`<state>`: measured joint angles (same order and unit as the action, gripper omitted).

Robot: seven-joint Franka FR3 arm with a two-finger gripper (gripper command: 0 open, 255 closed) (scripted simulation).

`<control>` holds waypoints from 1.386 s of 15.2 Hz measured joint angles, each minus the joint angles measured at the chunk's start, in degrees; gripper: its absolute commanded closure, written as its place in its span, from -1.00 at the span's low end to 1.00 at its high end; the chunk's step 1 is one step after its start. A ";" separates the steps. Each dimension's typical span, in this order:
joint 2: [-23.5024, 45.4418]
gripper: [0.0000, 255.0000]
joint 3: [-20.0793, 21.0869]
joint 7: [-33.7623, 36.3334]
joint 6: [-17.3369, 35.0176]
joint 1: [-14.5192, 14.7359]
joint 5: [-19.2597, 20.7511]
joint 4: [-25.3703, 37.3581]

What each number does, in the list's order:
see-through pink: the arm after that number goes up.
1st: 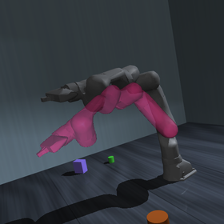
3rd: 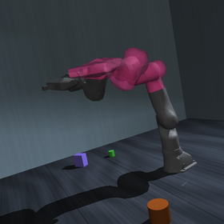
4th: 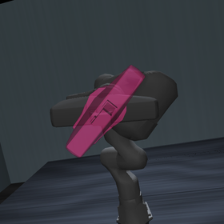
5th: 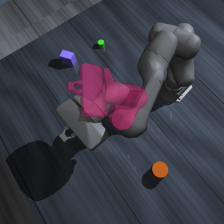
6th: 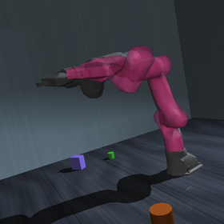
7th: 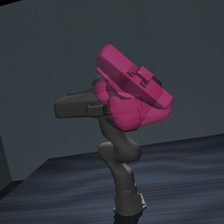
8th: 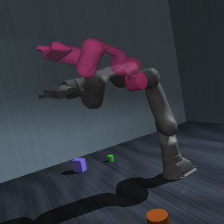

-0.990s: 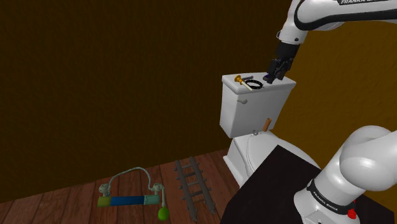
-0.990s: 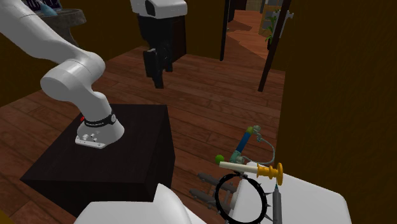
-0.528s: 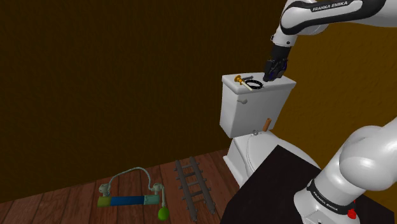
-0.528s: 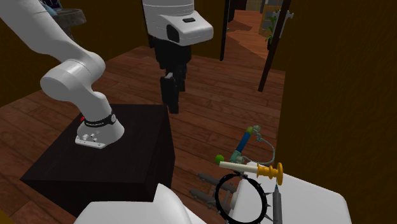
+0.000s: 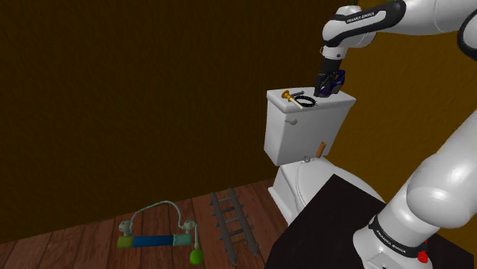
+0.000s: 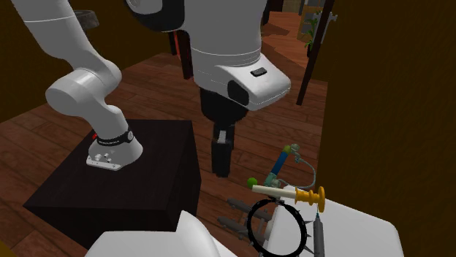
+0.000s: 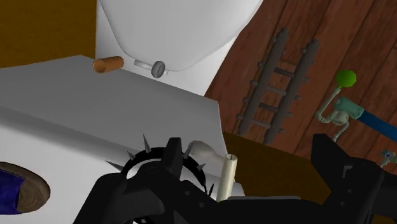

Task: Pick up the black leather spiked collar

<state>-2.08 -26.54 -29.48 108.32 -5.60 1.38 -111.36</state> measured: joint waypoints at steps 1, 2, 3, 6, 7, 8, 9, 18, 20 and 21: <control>2.13 -1.00 -0.61 -1.66 -0.15 -0.48 -0.87 2.02; 5.21 -1.00 -1.06 -3.26 -0.03 -0.93 -2.26 4.70; 7.30 -1.00 -1.35 -4.59 -0.29 -1.42 -3.17 6.69; 14.99 -1.00 -2.02 -9.02 -1.10 -3.84 -6.67 14.18; 17.29 -1.00 -1.96 -9.99 -1.35 -4.55 -7.65 16.45; 19.65 -1.00 -2.00 -11.37 -1.68 -5.64 -8.65 18.85; 22.73 -1.00 -1.91 -12.79 -2.28 -7.01 -9.93 22.21; 36.59 -1.00 -0.23 -16.87 -4.27 -12.96 -14.65 37.07; 36.86 -1.00 -0.13 -16.95 -3.02 -12.85 -14.79 36.05; 37.12 -1.00 -0.07 -17.03 -2.46 -12.88 -14.90 35.74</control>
<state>35.05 -26.60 -46.51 105.86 -18.48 -13.52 -75.62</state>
